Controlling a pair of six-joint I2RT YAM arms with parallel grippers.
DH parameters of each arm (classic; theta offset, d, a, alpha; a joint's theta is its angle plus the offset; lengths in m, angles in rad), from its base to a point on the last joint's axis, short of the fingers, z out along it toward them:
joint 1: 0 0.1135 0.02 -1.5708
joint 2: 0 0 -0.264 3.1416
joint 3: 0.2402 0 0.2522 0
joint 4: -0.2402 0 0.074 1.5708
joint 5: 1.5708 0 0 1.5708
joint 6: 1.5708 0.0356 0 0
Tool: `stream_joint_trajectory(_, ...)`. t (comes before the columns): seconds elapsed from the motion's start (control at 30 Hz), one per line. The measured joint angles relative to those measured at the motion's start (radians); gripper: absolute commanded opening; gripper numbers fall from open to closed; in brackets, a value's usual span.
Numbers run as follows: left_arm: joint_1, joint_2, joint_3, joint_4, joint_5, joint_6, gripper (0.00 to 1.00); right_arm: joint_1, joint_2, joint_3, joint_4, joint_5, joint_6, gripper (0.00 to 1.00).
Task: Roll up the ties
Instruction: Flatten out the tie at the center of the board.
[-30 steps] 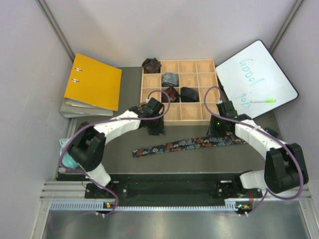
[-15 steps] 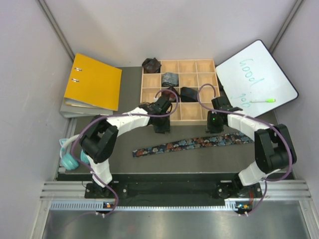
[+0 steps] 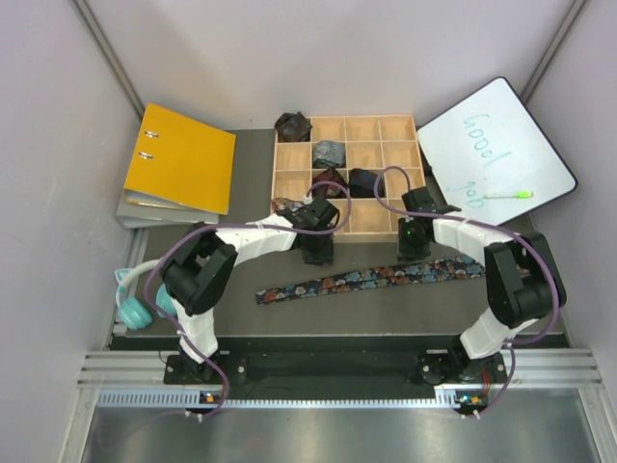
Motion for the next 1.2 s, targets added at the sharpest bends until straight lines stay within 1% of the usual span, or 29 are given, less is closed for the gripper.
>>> stream_joint_trajectory(0.3,-0.054,0.002,-0.029,0.026,-0.017,-0.021,0.38,0.0,-0.039,-0.029,-0.045,0.005,-0.006,0.25)
stream_joint_trajectory(0.63,-0.085,-0.004,-0.044,0.056,-0.026,-0.043,0.37,0.0,-0.122,-0.082,-0.078,-0.009,-0.003,0.24)
stream_joint_trajectory(0.83,-0.117,-0.023,-0.066,0.052,0.0,-0.063,0.37,0.0,-0.189,-0.112,-0.089,-0.038,0.005,0.25)
stream_joint_trajectory(1.03,-0.16,-0.077,-0.104,0.043,0.033,-0.078,0.37,0.0,-0.29,-0.145,-0.089,-0.057,0.028,0.25)
stream_joint_trajectory(1.1,-0.166,-0.093,-0.114,0.041,0.038,-0.08,0.38,0.0,-0.32,-0.148,-0.087,-0.06,0.037,0.27)
stream_joint_trajectory(1.2,-0.166,-0.102,-0.113,0.025,0.032,-0.074,0.46,0.0,-0.359,-0.158,-0.084,-0.073,0.056,0.28)
